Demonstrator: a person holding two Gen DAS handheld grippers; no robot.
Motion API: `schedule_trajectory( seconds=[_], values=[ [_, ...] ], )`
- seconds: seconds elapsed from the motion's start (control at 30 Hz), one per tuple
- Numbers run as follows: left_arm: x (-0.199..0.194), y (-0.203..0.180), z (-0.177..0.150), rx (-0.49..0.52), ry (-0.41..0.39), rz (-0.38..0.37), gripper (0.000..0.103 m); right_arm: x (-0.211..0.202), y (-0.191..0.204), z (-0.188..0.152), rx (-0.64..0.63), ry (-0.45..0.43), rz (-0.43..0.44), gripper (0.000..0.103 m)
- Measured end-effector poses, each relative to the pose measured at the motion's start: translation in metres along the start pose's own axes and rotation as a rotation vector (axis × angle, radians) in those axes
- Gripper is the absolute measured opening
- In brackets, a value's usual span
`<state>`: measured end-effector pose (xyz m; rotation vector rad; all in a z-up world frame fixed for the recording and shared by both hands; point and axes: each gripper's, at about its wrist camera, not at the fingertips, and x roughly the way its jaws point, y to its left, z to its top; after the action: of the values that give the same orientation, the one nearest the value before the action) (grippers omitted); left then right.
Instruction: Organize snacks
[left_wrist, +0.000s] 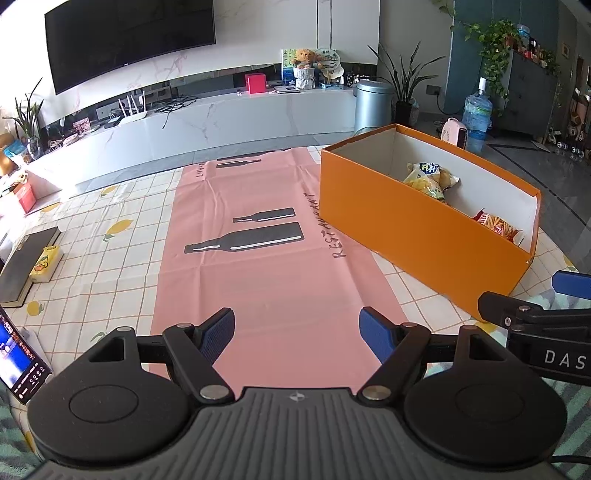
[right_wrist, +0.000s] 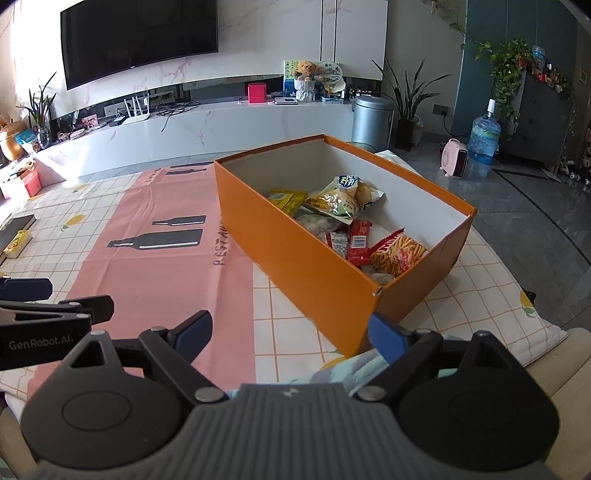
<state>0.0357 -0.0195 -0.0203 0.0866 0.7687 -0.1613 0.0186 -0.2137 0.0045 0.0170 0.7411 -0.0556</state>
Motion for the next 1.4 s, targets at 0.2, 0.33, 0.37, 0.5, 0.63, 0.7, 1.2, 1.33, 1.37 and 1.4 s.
schedule_trajectory(
  seconds=[0.2, 0.33, 0.37, 0.5, 0.63, 0.7, 1.2, 1.33, 1.37, 1.4],
  values=[
    [0.0, 0.001, 0.0, -0.003, -0.002, 0.003, 0.09, -0.001, 0.001, -0.001, -0.001, -0.007, 0.0, 0.091],
    [-0.001, 0.002, 0.0, -0.005, -0.003, 0.001, 0.09, -0.002, 0.004, 0.0, -0.009, -0.011, 0.002, 0.091],
    [-0.001, 0.002, 0.0, -0.005, -0.004, 0.001, 0.09, -0.002, 0.004, -0.001, -0.011, -0.011, 0.002, 0.091],
    [-0.001, 0.002, 0.0, -0.005, -0.005, 0.001, 0.09, -0.003, 0.005, 0.0, -0.013, -0.009, 0.004, 0.091],
    [-0.003, 0.002, -0.001, -0.004, -0.011, -0.001, 0.09, -0.004, 0.005, 0.0, -0.015, -0.012, 0.003, 0.092],
    [-0.004, 0.002, -0.002, -0.004, -0.011, -0.002, 0.09, -0.005, 0.005, 0.0, -0.015, -0.014, 0.002, 0.093],
    [-0.01, -0.001, -0.002, -0.007, -0.028, -0.019, 0.09, -0.008, 0.005, 0.001, -0.009, -0.016, 0.0, 0.094],
    [-0.011, -0.001, -0.002, -0.008, -0.03, -0.021, 0.09, -0.009, 0.005, 0.001, -0.01, -0.014, 0.001, 0.094],
    [-0.011, 0.0, -0.002, -0.009, -0.032, -0.023, 0.09, -0.009, 0.005, 0.001, -0.01, -0.013, 0.001, 0.094],
    [-0.012, 0.0, -0.002, -0.01, -0.035, -0.026, 0.09, -0.009, 0.005, 0.001, -0.009, -0.014, 0.001, 0.094]
  ],
)
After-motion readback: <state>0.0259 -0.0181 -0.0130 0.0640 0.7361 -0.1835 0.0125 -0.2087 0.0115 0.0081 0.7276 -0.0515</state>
